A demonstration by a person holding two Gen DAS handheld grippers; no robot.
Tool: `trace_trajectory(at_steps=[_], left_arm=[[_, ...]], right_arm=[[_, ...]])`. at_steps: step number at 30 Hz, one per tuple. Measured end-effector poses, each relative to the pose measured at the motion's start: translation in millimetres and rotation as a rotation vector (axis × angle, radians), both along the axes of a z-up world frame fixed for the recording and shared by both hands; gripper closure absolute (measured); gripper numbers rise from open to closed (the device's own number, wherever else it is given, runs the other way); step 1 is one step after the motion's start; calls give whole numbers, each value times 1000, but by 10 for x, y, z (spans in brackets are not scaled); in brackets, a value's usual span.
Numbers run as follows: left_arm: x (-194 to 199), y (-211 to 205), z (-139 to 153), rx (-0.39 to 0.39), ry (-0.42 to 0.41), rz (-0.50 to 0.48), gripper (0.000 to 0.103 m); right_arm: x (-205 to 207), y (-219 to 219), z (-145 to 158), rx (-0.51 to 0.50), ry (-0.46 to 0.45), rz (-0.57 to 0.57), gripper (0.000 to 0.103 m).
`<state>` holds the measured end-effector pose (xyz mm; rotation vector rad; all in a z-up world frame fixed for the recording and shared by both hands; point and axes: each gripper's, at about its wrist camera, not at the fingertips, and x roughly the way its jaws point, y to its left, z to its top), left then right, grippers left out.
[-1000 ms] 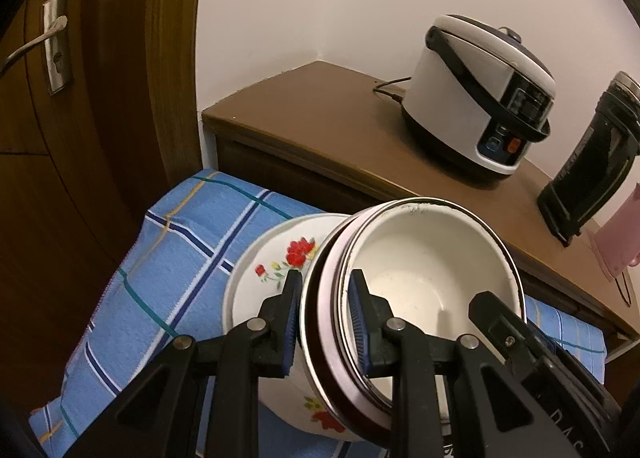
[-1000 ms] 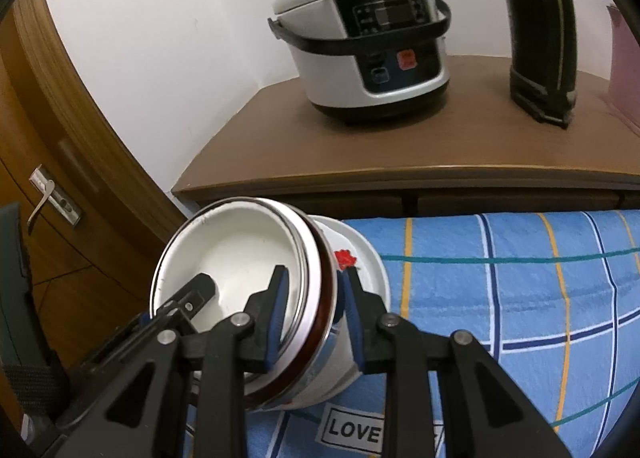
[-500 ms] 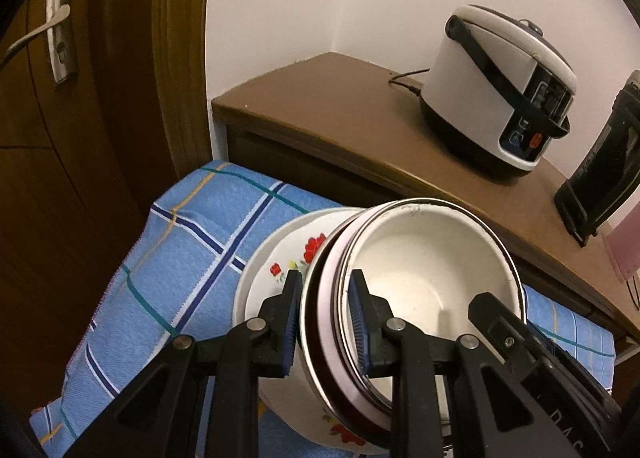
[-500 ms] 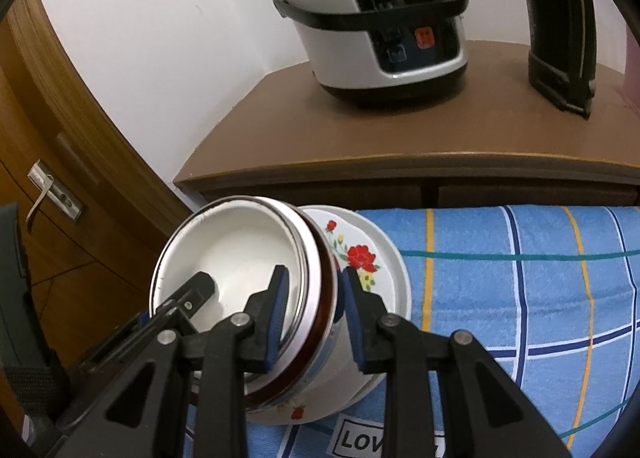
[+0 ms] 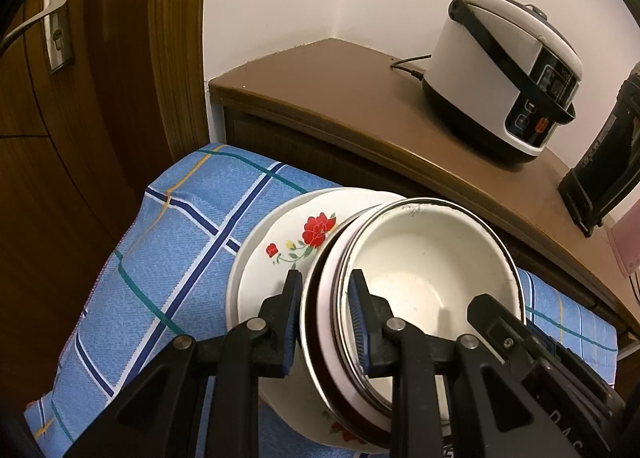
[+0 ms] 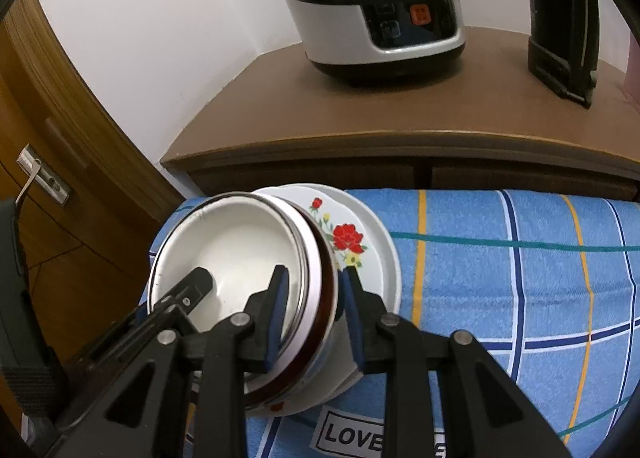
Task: Organize plates and bowls
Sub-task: 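Lower the bowl stack onto the red-flower plates with both tools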
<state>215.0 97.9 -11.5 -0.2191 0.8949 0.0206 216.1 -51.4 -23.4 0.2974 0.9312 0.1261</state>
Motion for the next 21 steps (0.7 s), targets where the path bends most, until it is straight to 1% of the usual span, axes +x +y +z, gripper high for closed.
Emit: trace_trajectory(at_steps=[8, 21], left_arm=[[-11, -11, -1, 9, -7, -5, 77], [-20, -12, 11, 17, -6, -12, 77]], right_arm=[[15, -15, -19, 2, 13, 1, 76], [-7, -1, -14, -20, 9, 16, 76]])
